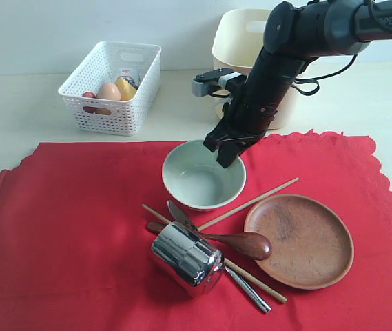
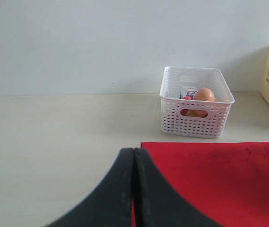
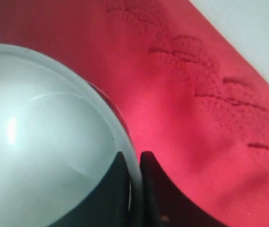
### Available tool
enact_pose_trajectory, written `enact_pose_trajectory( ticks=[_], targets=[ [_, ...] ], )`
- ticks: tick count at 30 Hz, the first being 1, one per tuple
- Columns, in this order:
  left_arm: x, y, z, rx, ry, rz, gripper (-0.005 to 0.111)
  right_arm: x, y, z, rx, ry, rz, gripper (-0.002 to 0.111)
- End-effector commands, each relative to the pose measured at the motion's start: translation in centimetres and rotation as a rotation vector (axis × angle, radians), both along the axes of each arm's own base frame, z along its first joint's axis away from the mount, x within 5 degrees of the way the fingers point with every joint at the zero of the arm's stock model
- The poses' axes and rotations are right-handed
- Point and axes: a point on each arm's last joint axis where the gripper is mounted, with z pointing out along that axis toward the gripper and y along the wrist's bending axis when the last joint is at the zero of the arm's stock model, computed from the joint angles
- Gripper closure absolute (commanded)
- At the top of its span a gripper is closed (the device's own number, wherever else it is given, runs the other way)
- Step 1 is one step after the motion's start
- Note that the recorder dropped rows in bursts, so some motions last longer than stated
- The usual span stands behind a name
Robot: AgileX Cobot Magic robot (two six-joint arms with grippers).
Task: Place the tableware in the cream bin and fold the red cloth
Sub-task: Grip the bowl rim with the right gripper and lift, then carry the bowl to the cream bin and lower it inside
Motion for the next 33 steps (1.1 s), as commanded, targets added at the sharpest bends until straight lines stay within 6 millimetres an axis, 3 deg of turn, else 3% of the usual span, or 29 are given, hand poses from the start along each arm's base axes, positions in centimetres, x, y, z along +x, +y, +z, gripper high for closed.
enact_pose_trajectory(
  ticks=[1,12,17,25,33],
  targets=[
    [0.0,0.0,0.0,0.004,-0.006,0.001,0.107,-0.1,-0.1,0.1,0.002,0.007,0.005,0.108],
    [0.0,0.0,0.0,0.004,-0.006,0.001,0.107,-0.4,0.4,0.4,0.068,0.051,-0.025,0.108],
    [0.0,0.0,0.0,0.004,-0.006,0.001,0.107,-0.4,0.4,1.4,0.070,0.052,-0.093,0.108],
    [0.0,0.0,0.0,0.004,-0.006,0.001,0.107,-1.0,-0.1,6.9,0.106,-0.067,-0.092,0.108],
    [0.0,0.0,0.0,0.004,-0.006,0.001,0.107,-0.1,-4.8,15.0,0.165,-0.307,-0.235,0.108]
  ],
)
